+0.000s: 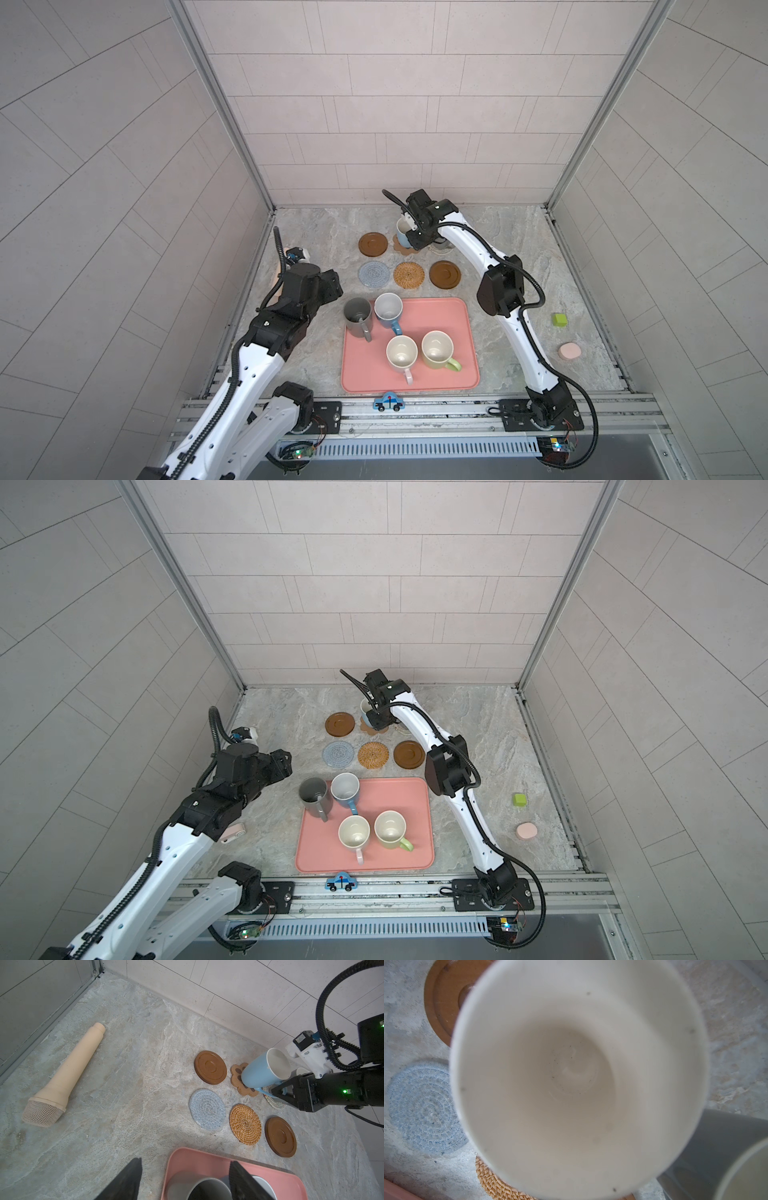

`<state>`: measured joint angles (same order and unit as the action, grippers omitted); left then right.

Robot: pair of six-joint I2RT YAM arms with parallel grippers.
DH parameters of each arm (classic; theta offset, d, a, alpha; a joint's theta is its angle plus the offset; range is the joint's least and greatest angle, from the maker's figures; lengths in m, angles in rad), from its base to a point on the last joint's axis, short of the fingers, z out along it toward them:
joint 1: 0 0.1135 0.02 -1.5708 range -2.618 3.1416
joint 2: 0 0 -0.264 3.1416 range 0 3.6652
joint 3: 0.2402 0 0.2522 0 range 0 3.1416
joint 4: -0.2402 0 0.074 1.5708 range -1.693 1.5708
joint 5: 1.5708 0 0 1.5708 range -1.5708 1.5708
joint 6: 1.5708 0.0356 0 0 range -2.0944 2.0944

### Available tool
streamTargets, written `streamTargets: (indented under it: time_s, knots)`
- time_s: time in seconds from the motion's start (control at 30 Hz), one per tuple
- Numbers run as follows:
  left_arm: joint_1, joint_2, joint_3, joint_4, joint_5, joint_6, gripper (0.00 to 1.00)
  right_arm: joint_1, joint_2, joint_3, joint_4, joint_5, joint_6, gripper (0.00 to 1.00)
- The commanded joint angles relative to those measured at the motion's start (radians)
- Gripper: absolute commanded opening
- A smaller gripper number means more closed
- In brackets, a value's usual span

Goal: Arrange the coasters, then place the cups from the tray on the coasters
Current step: 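Lower the held mug onto the cork paw-print coaster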

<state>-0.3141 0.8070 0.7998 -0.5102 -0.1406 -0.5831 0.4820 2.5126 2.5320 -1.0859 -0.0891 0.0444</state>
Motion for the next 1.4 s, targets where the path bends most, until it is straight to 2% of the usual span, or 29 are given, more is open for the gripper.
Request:
streamTargets:
  time_s: [0.0, 0.63, 0.97, 1.37]
  knots:
    - [0.007, -0.007, -0.009, -0.009, -0.024, 0.009, 0.73, -0.009, -0.008, 0.037, 0.032, 0.003, -0.011, 0.13]
    - [0.007, -0.002, -0.011, -0.007, -0.03, 0.009, 0.73, -0.018, 0.026, 0.036, 0.011, 0.009, -0.027, 0.14]
    - [0.007, -0.007, -0.01, -0.008, -0.031, 0.008, 0.73, -0.02, 0.016, 0.036, 0.0, 0.026, -0.025, 0.28]
    - [0.007, -0.023, -0.014, -0.017, -0.033, 0.005, 0.73, -0.021, 0.007, 0.036, -0.014, 0.04, -0.025, 0.31]
